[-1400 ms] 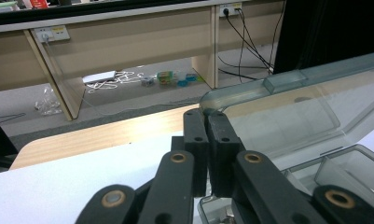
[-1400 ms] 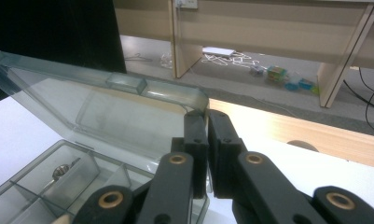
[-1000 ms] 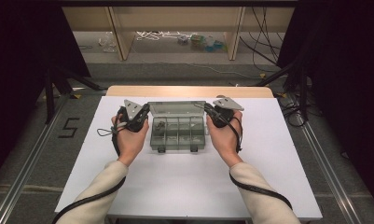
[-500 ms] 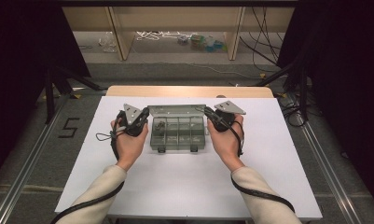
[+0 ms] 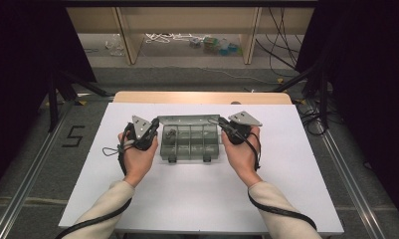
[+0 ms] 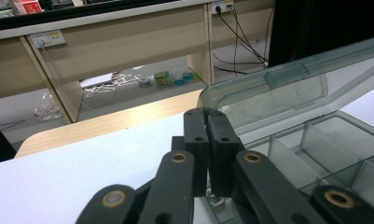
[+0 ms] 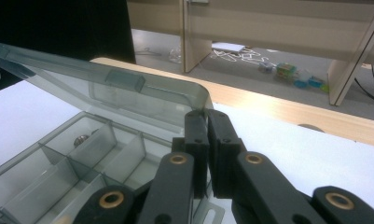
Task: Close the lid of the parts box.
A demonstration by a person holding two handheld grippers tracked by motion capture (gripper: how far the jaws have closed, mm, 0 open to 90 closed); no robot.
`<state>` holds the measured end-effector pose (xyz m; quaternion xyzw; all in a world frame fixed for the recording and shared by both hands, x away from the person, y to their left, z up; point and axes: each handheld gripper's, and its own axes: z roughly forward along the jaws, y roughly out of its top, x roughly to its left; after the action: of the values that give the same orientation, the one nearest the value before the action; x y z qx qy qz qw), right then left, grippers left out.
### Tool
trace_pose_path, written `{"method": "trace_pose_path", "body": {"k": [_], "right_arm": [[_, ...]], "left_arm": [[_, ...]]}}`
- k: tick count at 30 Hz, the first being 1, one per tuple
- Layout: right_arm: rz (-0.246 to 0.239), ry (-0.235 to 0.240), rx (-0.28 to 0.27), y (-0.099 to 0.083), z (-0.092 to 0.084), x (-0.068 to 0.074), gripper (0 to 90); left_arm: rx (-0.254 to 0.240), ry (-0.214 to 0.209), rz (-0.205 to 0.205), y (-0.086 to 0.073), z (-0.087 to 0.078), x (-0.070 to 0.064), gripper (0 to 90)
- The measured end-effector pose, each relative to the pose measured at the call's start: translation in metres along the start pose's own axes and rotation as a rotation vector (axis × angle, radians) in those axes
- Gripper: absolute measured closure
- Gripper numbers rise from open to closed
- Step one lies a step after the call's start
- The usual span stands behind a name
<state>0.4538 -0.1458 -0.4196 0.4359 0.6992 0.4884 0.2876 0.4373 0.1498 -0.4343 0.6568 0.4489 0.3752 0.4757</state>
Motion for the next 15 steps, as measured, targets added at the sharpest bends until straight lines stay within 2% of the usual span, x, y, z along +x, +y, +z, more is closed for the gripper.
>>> {"method": "trace_pose_path", "body": {"k": [4, 8, 11, 15], "right_arm": [[-0.012, -0.006, -0.004, -0.0013, -0.0011, 0.0001, 88.0], [0.002, 0.001, 0.004, -0.0023, -0.0022, 0.0012, 88.0], [-0.010, -0.007, -0.006, -0.0030, -0.0024, 0.0009, 88.0], [-0.004, 0.000, 0.000, -0.0044, -0.0036, 0.0017, 88.0]], "left_arm": [[0.002, -0.001, 0.004, -0.0009, -0.0008, 0.0001, 87.9], [0.012, -0.007, 0.006, -0.0015, -0.0026, 0.0006, 88.0], [0.012, -0.011, 0.008, -0.0031, -0.0036, 0.0000, 88.0], [0.014, -0.013, 0.012, -0.0044, -0.0048, -0.0006, 88.0]]}}
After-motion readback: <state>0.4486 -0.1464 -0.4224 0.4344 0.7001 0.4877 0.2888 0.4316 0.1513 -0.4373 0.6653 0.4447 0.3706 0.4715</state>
